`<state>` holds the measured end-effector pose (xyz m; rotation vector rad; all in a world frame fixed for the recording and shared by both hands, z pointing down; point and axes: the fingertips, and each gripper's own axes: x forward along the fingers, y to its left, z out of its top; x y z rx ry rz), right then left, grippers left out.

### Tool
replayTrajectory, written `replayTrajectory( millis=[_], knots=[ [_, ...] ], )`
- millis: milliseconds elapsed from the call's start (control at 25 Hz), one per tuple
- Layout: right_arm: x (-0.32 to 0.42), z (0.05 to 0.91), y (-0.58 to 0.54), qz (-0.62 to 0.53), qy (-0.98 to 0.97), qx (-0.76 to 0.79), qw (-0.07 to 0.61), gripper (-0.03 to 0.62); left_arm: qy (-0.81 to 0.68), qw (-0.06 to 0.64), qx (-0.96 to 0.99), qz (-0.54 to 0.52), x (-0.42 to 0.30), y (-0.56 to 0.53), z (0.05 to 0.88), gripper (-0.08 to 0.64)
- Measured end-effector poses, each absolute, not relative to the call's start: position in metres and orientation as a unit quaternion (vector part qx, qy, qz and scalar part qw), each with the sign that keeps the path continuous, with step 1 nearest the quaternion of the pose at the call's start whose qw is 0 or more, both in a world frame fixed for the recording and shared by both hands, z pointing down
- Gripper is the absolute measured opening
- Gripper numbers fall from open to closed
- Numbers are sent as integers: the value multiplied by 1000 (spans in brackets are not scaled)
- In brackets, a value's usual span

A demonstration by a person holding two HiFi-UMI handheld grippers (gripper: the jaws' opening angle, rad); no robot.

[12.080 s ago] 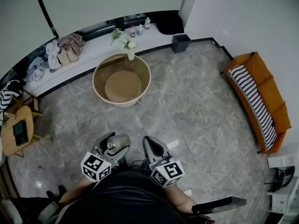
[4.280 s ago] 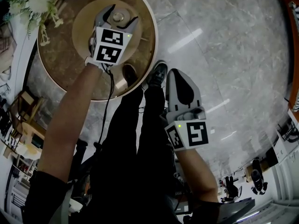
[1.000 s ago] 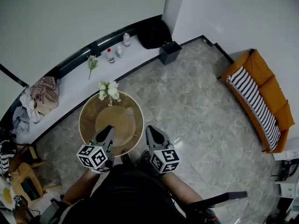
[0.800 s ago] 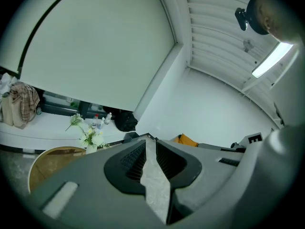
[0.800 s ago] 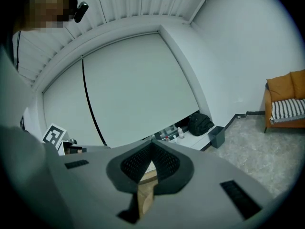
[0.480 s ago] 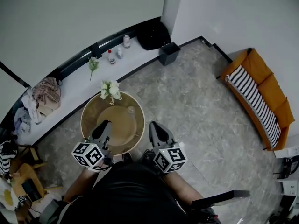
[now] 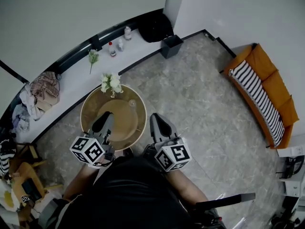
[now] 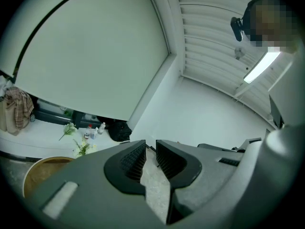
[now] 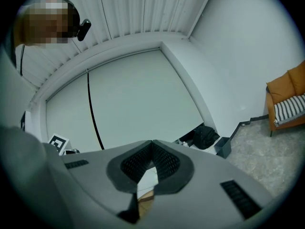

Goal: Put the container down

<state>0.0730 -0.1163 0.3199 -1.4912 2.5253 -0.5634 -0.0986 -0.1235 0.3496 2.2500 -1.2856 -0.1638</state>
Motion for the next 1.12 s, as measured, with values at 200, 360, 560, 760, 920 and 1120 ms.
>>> replayTrajectory(
  millis=[200,360,560,760,920,1120],
  knots=[
    [74,315,-111,-178,845,-498,78,6,-470,270,838,-55,-91,-118,348,71],
    [72,313,-108,-174,849,-494,75,6,-471,272,837,-53,-91,-116,348,71],
    [68,311,-107,-171,852,-488,76,6,-472,275,836,-51,-92,-115,350,71],
    [66,310,-107,-171,853,-487,75,6,-474,278,834,-50,-94,-114,353,71],
    [66,310,-107,-170,854,-485,77,6,-474,280,833,-48,-94,-115,354,71],
    [65,309,-107,-169,855,-485,78,6,-472,279,835,-47,-93,-115,353,71]
  ],
)
